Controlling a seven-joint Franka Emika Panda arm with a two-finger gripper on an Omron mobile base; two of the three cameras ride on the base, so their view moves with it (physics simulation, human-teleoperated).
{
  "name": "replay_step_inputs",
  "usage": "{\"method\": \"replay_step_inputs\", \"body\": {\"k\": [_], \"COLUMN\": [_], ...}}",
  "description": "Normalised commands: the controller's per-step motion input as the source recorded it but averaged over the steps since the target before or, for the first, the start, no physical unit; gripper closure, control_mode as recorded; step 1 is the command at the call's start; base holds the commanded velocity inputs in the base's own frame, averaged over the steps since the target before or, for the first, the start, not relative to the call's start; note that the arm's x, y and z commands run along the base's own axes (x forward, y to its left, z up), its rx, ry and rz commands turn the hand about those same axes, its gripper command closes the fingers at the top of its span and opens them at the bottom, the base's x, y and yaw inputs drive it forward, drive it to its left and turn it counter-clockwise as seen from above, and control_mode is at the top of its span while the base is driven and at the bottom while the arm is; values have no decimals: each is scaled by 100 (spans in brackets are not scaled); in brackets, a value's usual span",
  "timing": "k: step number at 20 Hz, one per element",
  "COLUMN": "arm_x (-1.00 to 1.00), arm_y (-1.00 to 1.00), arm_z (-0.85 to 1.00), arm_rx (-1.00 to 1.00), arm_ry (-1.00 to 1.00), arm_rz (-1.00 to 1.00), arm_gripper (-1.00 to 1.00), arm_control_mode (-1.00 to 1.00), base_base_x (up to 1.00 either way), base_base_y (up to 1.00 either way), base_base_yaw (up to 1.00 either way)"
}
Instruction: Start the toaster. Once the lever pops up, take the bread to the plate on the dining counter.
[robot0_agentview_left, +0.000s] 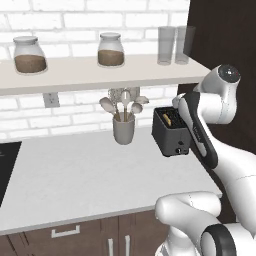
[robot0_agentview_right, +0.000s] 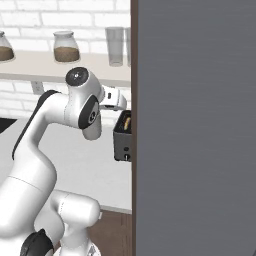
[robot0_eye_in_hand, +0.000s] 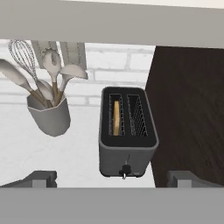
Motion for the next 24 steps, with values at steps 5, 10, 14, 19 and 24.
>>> {"method": "replay_step_inputs", "body": {"k": [5,10,14,19,24], "arm_x": [0,0,0,0,0], "arm_y": [0,0,0,0,0], "arm_z": [0,0,0,0,0], "arm_rx": [0,0,0,0,0], "arm_ry": [0,0,0,0,0], "arm_rz": [0,0,0,0,0], "arm_gripper": [-100,-100,-100,-100,-100], "arm_control_mode": [-100,-100,-100,-100,-100], "base_base_x": [0,0,0,0,0], "base_base_y": [0,0,0,0,0], "base_base_yaw": [0,0,0,0,0]}}
